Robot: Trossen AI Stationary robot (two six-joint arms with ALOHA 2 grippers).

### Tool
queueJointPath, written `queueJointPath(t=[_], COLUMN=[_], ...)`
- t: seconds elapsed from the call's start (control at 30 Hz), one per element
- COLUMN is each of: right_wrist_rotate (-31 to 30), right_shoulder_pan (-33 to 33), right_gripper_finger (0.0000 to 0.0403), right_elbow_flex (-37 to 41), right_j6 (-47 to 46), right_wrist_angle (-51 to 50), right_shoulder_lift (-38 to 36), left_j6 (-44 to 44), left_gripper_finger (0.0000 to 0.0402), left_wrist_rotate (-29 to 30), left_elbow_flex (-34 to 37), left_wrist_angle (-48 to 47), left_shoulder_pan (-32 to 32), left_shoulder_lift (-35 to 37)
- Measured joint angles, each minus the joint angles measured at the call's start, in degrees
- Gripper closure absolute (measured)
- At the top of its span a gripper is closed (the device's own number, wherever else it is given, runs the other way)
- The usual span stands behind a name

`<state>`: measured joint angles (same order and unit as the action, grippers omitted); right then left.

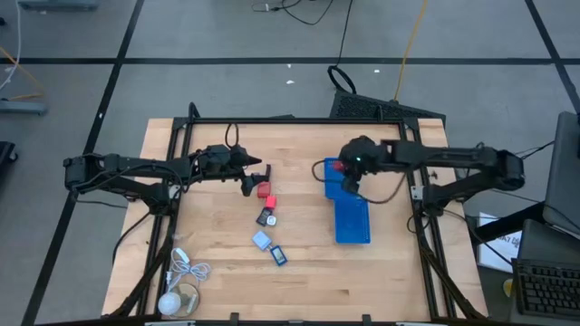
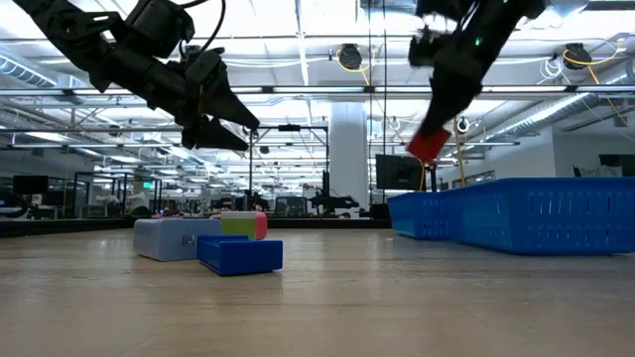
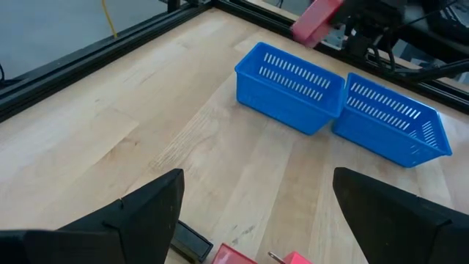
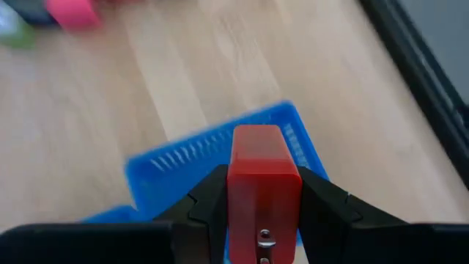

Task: Pick & Place Office items
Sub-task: Put the top red charger adapter into the top blue bin, then put the red charger adapter into the top blue bin

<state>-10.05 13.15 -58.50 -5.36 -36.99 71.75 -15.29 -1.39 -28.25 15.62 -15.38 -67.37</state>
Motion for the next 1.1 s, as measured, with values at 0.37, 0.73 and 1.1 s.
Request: queueJointPath(t=[0.37,0.73,1.1], right_wrist_rotate=[4.2,4.1,4.1], right_shoulder_pan=[6.9,7.5,7.4], right_gripper_finger=[0.029,0.029,0.0155], right_elbow_flex=[0.0,0.0,-0.1], right_j6=[3.3,3.1,1.9], right_wrist_angle=[-1.0,-0.3,3.1], right_shoulder_lift=[12.5,16.3,16.0], left_j6=[0.0,-0.1,-0.1], left_gripper_finger=[0.005,0.005,0.005], left_wrist_rotate=[0.0,0.0,0.0], left_elbow_flex=[0.0,0.0,0.0], left_wrist_angle=[1.5,1.4,1.4], left_shoulder_pan=[0.0,0.0,0.0], left_shoulder_lift=[0.0,0.0,0.0])
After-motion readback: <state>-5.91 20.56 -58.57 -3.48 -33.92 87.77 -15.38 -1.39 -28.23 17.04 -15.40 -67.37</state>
